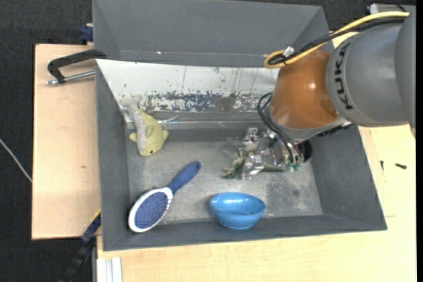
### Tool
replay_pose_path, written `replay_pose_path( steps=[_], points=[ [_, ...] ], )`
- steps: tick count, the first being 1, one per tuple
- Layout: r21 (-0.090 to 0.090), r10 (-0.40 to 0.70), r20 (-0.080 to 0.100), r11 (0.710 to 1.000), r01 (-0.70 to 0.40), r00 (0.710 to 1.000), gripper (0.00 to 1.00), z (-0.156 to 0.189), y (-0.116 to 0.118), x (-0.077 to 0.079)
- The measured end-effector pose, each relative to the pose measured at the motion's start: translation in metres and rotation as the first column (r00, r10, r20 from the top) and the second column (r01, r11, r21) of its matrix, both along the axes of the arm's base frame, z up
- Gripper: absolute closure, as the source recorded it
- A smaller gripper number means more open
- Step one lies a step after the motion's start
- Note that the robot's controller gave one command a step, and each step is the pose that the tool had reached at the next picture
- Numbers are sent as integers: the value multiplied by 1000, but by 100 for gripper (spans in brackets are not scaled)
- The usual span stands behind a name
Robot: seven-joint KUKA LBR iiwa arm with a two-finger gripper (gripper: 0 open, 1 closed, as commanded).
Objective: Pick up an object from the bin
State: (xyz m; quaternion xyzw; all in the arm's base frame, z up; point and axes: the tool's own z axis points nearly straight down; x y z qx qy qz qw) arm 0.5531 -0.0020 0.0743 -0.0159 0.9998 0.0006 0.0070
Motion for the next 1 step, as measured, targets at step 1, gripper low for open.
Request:
replay_pose_path(
  steps=[1],
  points=[
    [-4, 236, -1, 972, -236, 972, 100, 155, 3, -1]
  ],
)
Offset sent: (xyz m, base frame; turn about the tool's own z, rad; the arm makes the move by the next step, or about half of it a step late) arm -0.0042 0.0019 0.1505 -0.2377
